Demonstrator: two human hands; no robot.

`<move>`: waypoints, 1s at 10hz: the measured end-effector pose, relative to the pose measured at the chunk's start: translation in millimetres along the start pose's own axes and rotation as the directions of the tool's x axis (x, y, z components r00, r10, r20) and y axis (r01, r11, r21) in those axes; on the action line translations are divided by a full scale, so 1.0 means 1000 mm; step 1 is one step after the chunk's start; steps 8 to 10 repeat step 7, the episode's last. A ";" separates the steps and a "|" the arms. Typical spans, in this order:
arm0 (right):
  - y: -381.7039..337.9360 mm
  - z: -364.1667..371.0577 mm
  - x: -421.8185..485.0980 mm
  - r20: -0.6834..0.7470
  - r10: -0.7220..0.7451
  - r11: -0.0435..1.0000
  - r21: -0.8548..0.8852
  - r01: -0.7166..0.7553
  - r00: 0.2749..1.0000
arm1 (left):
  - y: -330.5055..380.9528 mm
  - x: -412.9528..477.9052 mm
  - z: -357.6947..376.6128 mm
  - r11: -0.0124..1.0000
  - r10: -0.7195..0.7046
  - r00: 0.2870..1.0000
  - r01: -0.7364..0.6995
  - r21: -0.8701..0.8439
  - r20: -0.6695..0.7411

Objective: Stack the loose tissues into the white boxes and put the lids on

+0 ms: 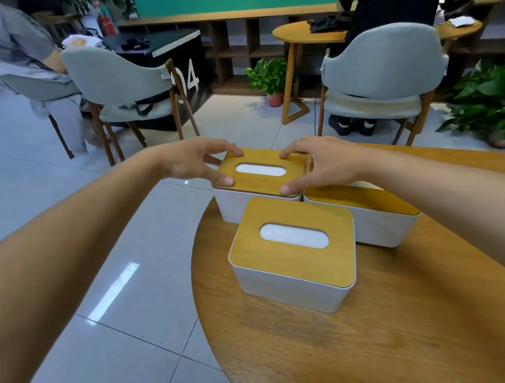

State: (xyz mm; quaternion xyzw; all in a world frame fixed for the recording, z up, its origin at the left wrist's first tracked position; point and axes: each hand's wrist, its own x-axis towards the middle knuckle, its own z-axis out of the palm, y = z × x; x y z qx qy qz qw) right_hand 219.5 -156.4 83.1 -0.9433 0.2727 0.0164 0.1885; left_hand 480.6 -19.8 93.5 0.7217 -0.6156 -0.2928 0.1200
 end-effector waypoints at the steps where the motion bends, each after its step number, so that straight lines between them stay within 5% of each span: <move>1: 0.001 0.002 -0.001 -0.005 -0.005 1.000 -0.004 0.005 1.000 | 0.000 0.002 0.003 1.000 0.016 1.000 -0.016 0.014 -0.007; 4: 0.001 0.007 -0.007 0.006 -0.023 0.998 -0.064 0.024 1.000 | 0.002 0.005 0.004 0.973 -0.027 0.999 0.033 0.227 -0.027; 6: -0.002 0.014 -0.013 0.070 0.000 0.997 -0.077 0.006 0.998 | 0.041 0.002 0.010 0.835 -0.121 0.992 0.125 0.536 -0.044; 7: -0.006 0.012 -0.024 -0.015 -0.014 1.000 0.006 0.014 1.000 | 0.061 0.006 0.018 0.776 -0.131 0.991 0.128 0.617 -0.040; 10: -0.006 0.012 -0.024 -0.015 -0.014 1.000 0.006 0.014 1.000 | 0.061 0.006 0.018 0.776 -0.131 0.991 0.128 0.617 -0.040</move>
